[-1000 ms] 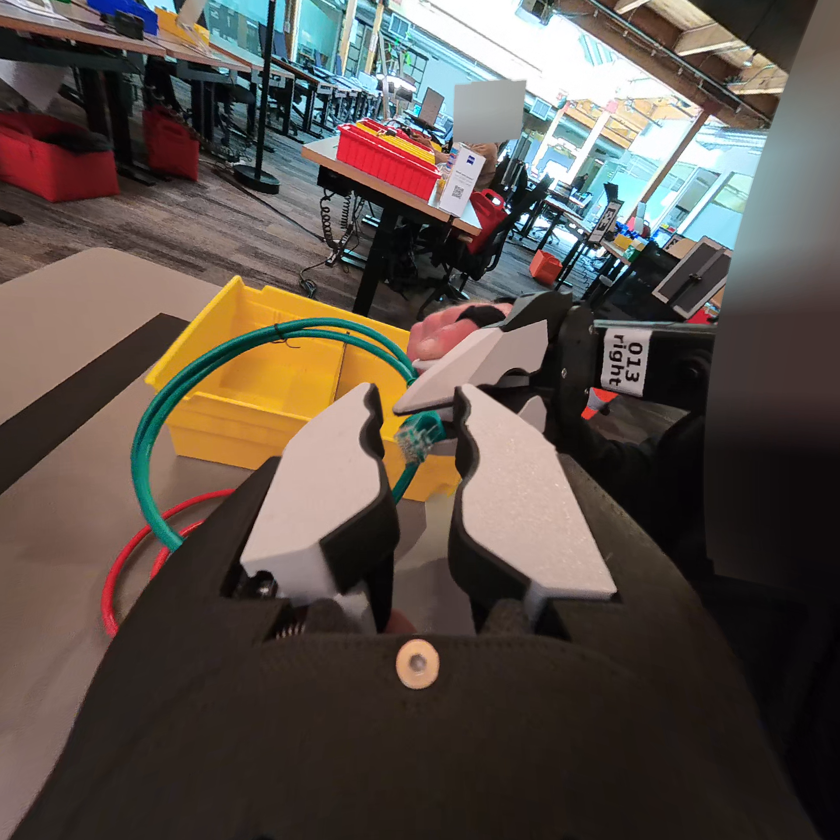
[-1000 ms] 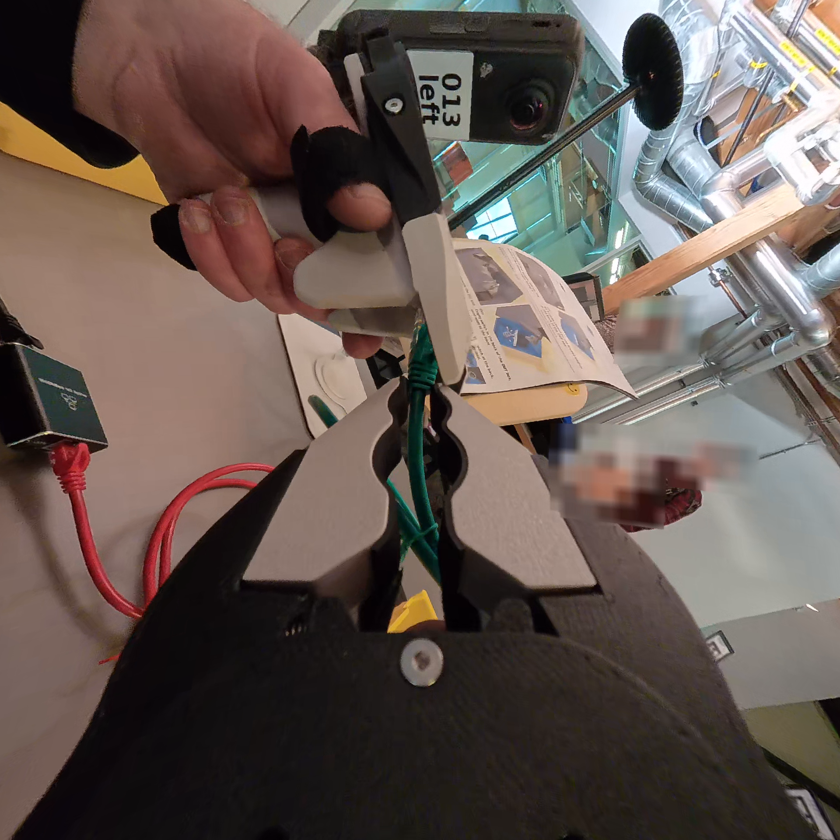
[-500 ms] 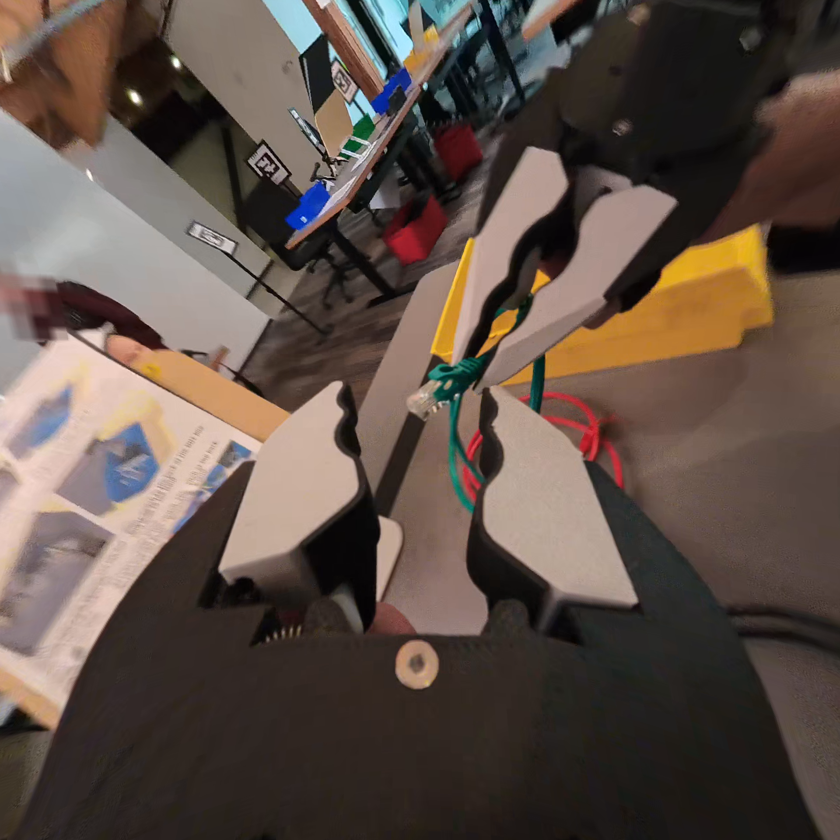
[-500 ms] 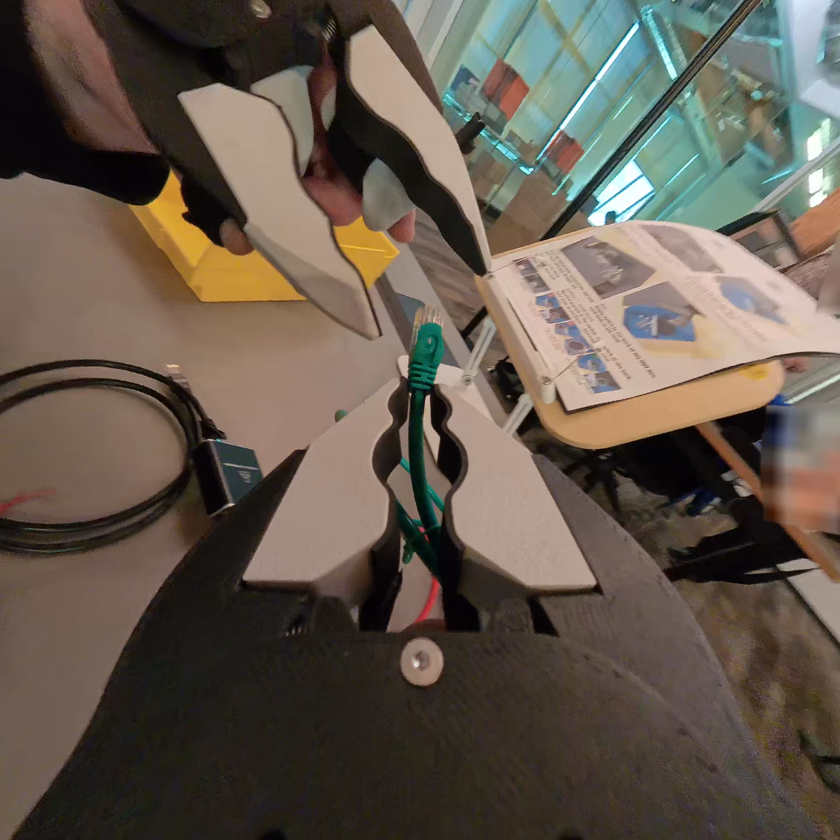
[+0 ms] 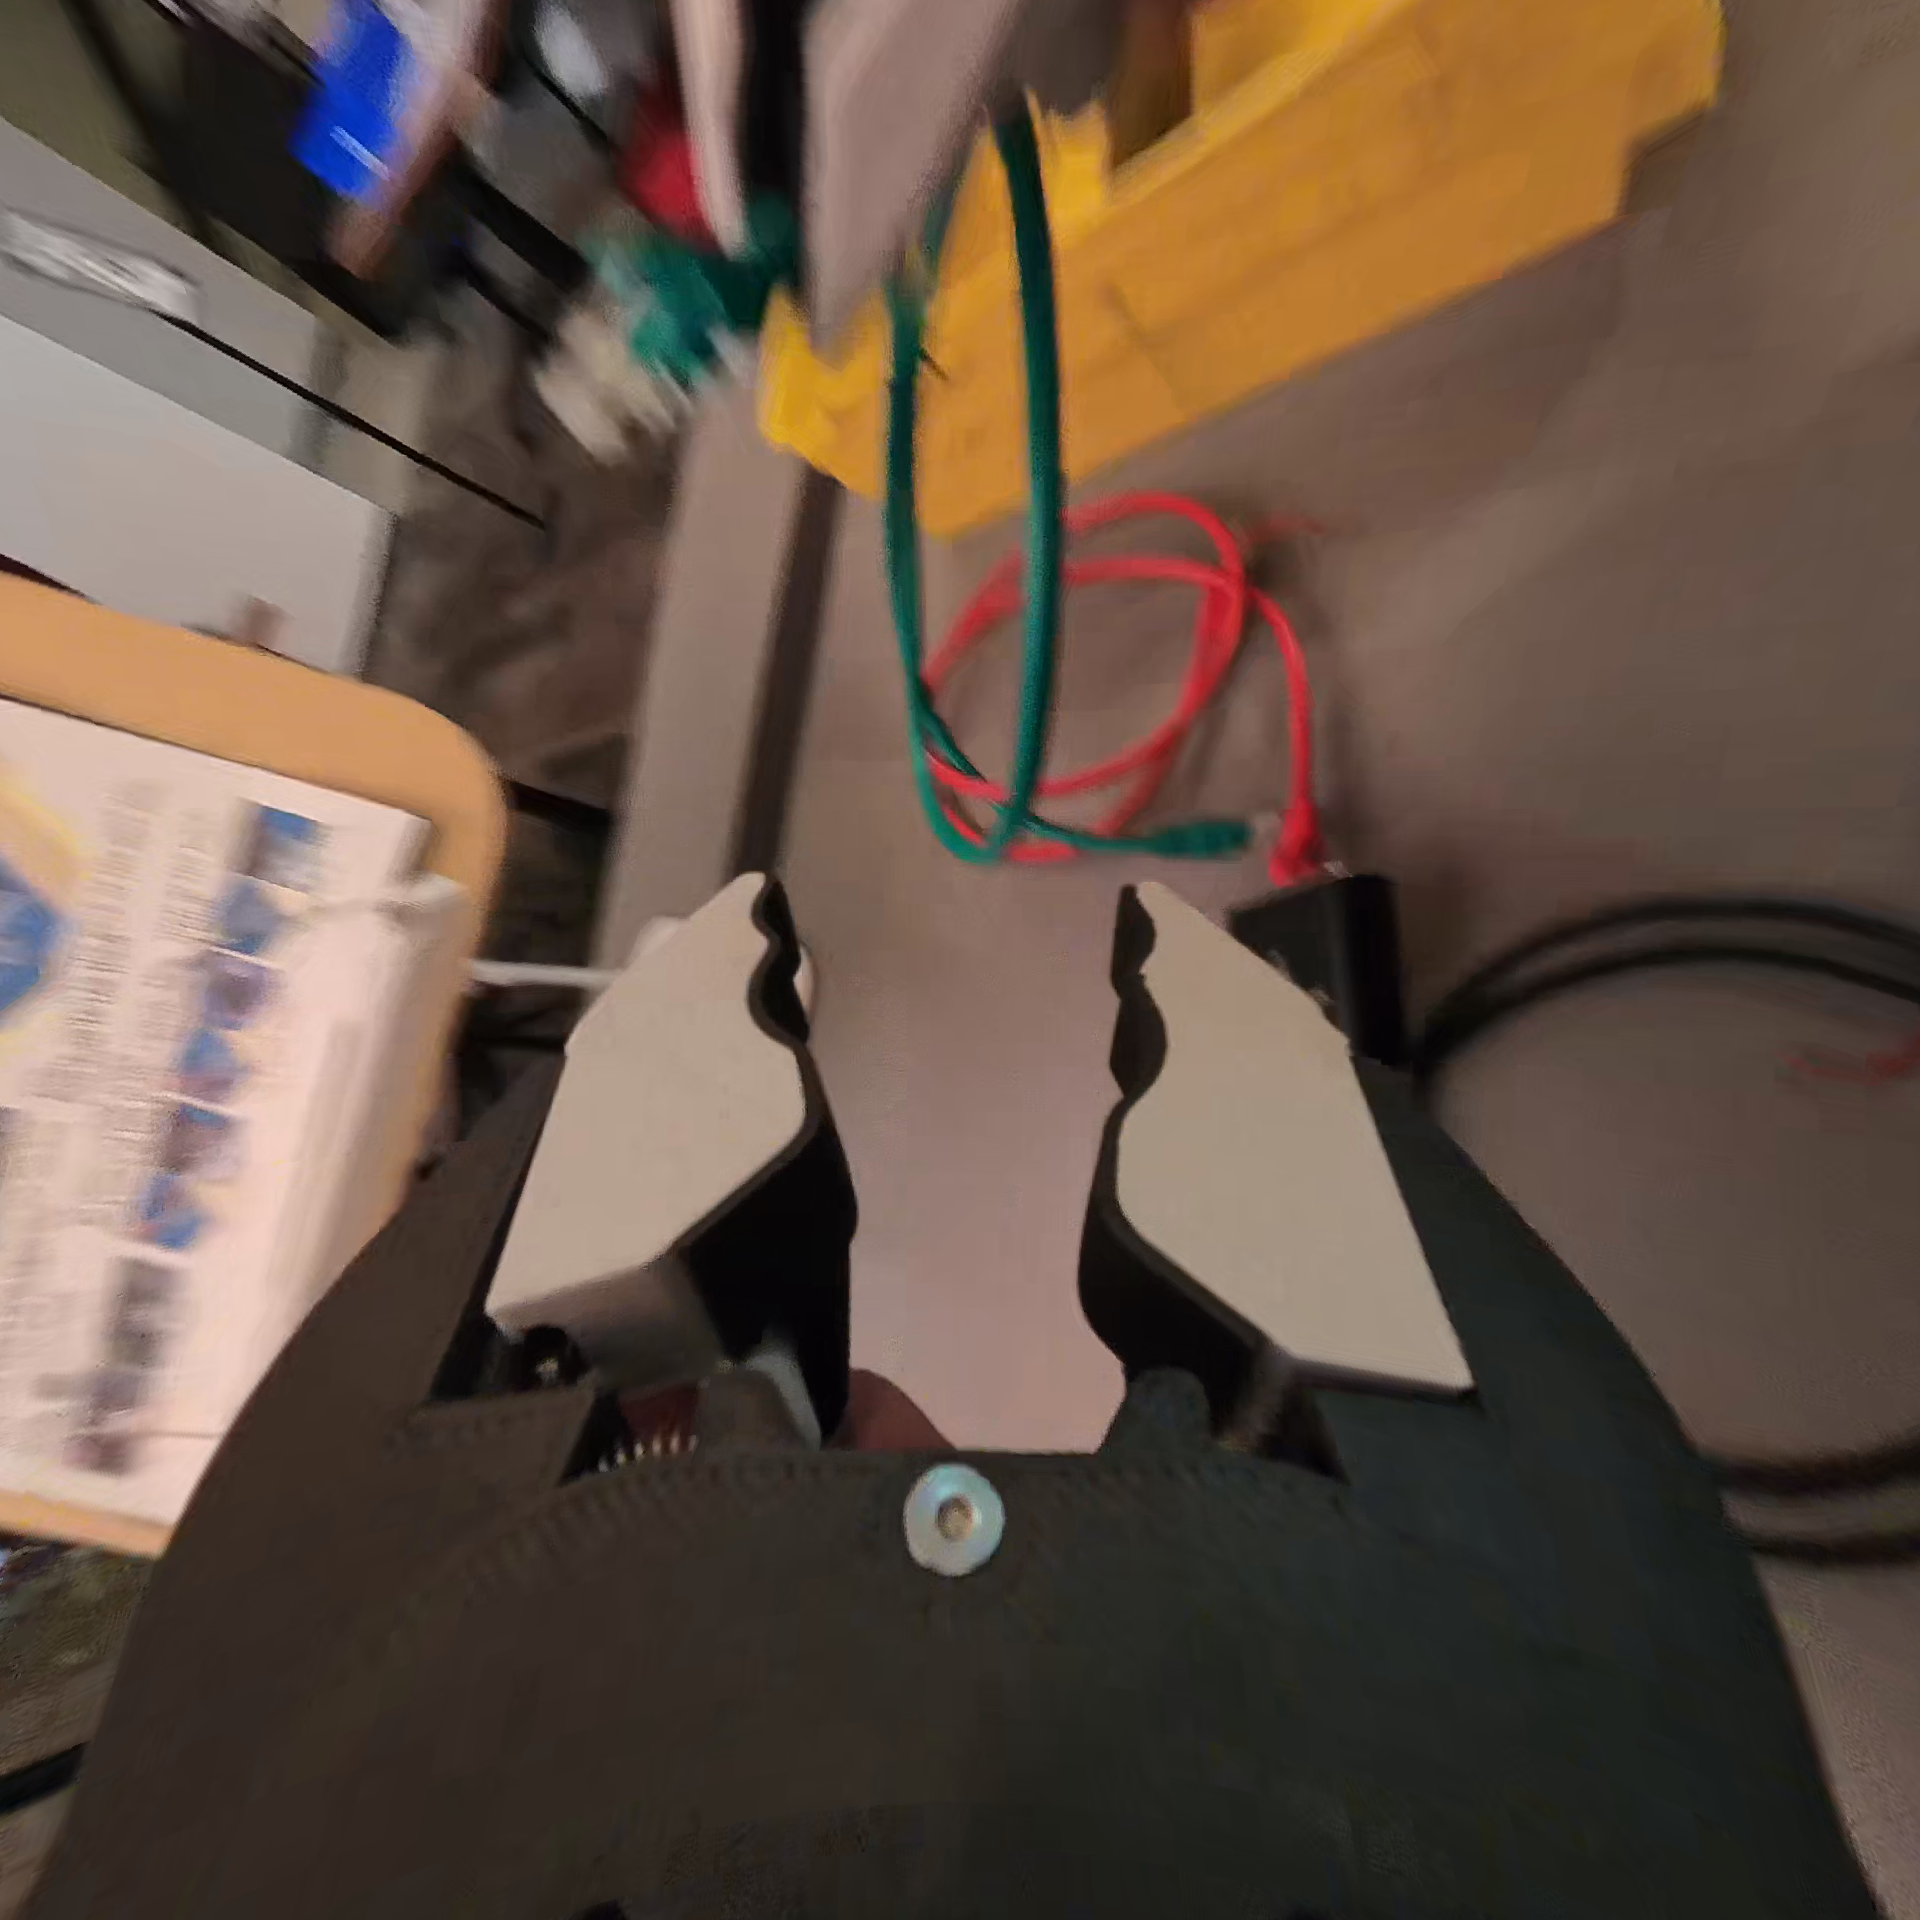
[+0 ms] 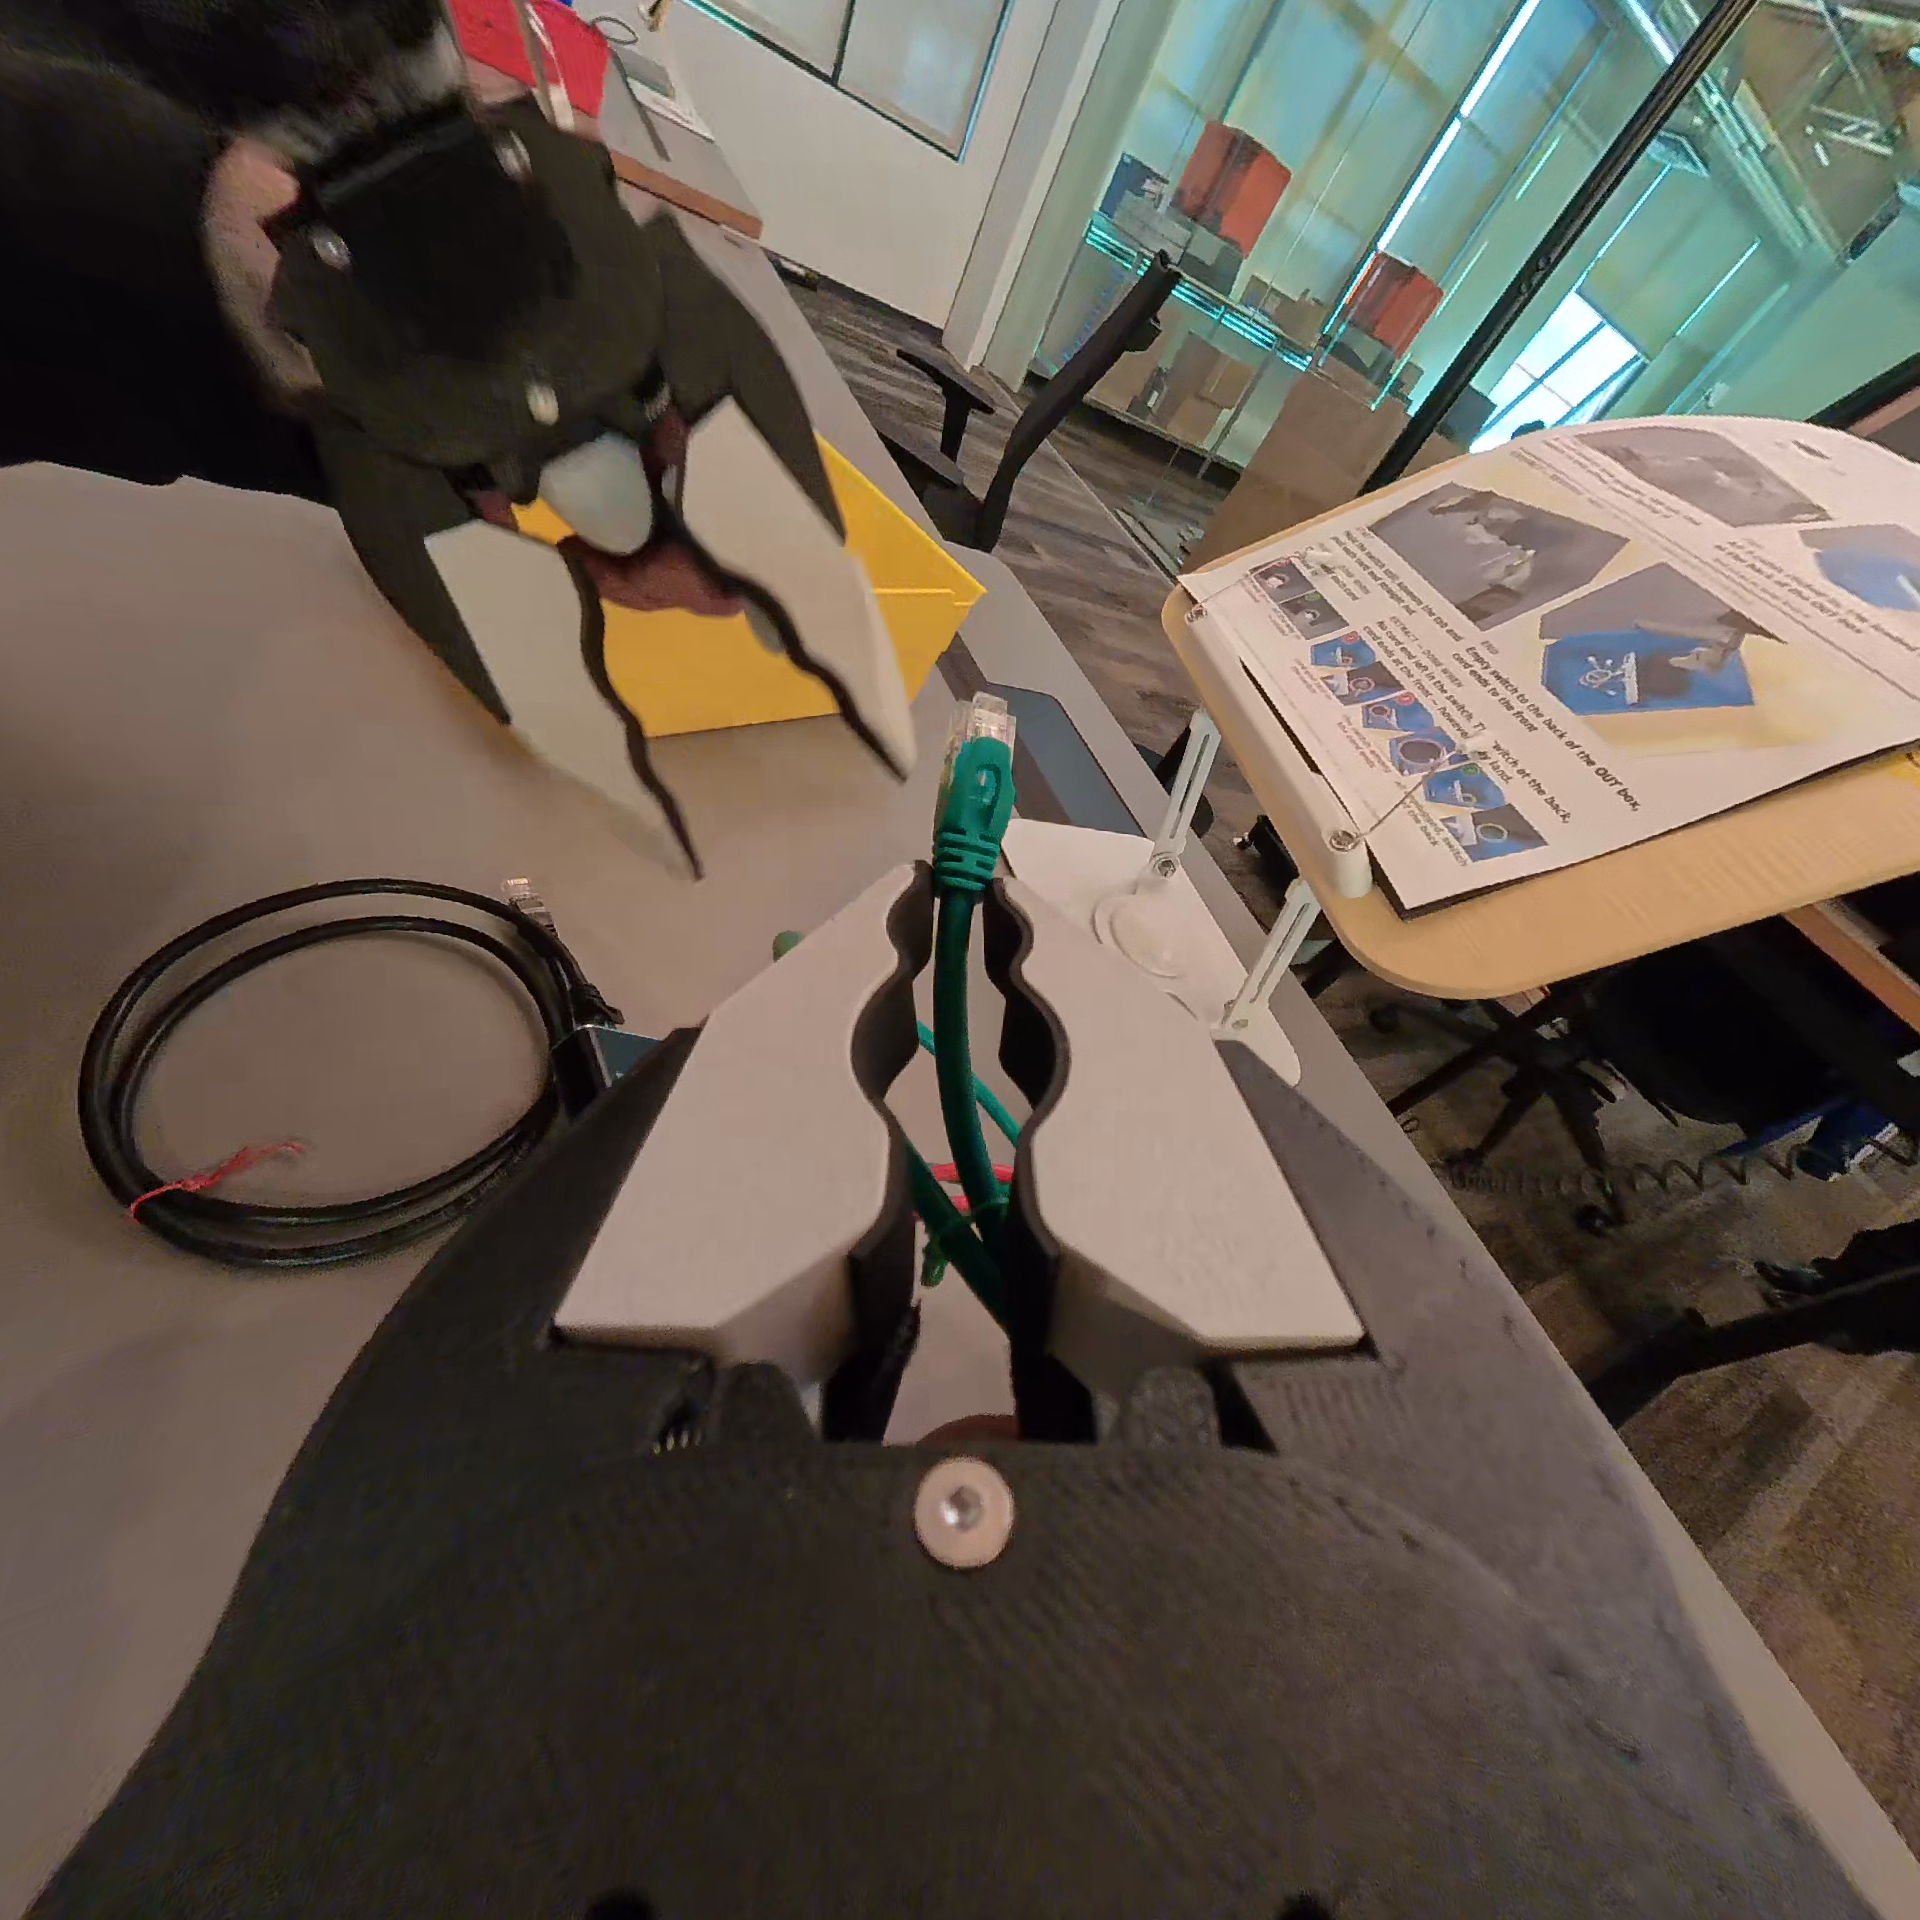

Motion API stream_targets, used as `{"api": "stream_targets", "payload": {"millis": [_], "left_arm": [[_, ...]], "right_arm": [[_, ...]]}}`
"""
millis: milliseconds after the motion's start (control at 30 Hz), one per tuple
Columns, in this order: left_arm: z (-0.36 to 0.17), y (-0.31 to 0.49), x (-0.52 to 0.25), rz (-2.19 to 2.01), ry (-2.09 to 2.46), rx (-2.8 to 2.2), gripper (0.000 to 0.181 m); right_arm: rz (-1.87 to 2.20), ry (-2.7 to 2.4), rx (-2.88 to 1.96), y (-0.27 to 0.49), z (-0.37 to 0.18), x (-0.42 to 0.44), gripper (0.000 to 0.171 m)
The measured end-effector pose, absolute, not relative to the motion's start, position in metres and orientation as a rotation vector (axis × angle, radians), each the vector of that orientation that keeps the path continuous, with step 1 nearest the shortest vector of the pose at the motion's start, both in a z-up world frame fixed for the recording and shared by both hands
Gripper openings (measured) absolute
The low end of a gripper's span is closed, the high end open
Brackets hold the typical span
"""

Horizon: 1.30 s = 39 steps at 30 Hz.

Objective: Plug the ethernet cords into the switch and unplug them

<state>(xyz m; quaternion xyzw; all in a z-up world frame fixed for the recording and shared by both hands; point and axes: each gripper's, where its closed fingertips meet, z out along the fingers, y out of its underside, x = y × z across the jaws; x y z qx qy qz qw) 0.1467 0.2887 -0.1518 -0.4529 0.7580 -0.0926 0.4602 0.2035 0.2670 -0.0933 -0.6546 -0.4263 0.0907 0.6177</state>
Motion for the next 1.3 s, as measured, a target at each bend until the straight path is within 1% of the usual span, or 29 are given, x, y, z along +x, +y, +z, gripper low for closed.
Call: {"api": "stream_targets", "payload": {"millis": [100,133,233,333,400,500,533,567,600,700,833,867,1067,1200,1267,1300], "left_arm": [[-0.204,0.295,0.127,-0.249,2.005,-1.303,0.059],[-0.221,0.294,0.120,-0.272,2.048,-1.376,0.062],[-0.241,0.291,0.117,-0.281,2.045,-1.401,0.068],[-0.221,0.295,0.132,-0.265,1.884,-1.342,0.079],[-0.183,0.304,0.145,-0.164,1.713,-1.198,0.079],[-0.125,0.299,0.160,0.026,1.559,-0.891,0.069],[-0.113,0.294,0.166,0.063,1.549,-0.819,0.066],[-0.107,0.290,0.171,0.100,1.556,-0.763,0.066],[-0.100,0.287,0.176,0.138,1.549,-0.703,0.061],[-0.087,0.275,0.186,0.195,1.537,-0.528,0.046],[-0.088,0.261,0.192,0.230,1.572,-0.396,0.026],[-0.089,0.259,0.193,0.225,1.584,-0.387,0.018],[-0.088,0.254,0.193,0.173,1.617,-0.404,0.015],[-0.086,0.258,0.194,0.141,1.634,-0.472,0.014],[-0.087,0.262,0.194,0.142,1.653,-0.505,0.013],[-0.088,0.262,0.194,0.116,1.669,-0.532,0.013]], "right_arm": [[0.202,-0.979,-1.509,0.267,-0.094,0.207,0.008],[0.203,-0.980,-1.508,0.266,-0.093,0.208,0.008],[0.214,-0.973,-1.506,0.265,-0.092,0.210,0.008],[0.224,-0.970,-1.526,0.266,-0.096,0.211,0.008],[0.238,-0.977,-1.551,0.267,-0.100,0.209,0.008],[0.284,-0.991,-1.588,0.266,-0.107,0.204,0.008],[0.307,-0.994,-1.597,0.265,-0.108,0.201,0.008],[0.341,-0.994,-1.605,0.264,-0.109,0.198,0.008],[0.371,-0.992,-1.609,0.263,-0.109,0.195,0.008],[0.463,-0.989,-1.623,0.258,-0.109,0.188,0.008],[0.637,-0.967,-1.617,0.250,-0.107,0.182,0.008],[0.678,-0.954,-1.602,0.248,-0.105,0.181,0.007],[0.798,-0.939,-1.556,0.241,-0.099,0.182,0.007],[0.733,-0.928,-1.527,0.245,-0.093,0.184,0.009],[0.627,-0.927,-1.474,0.248,-0.085,0.186,0.022],[0.554,-0.932,-1.436,0.249,-0.078,0.187,0.025]]}}
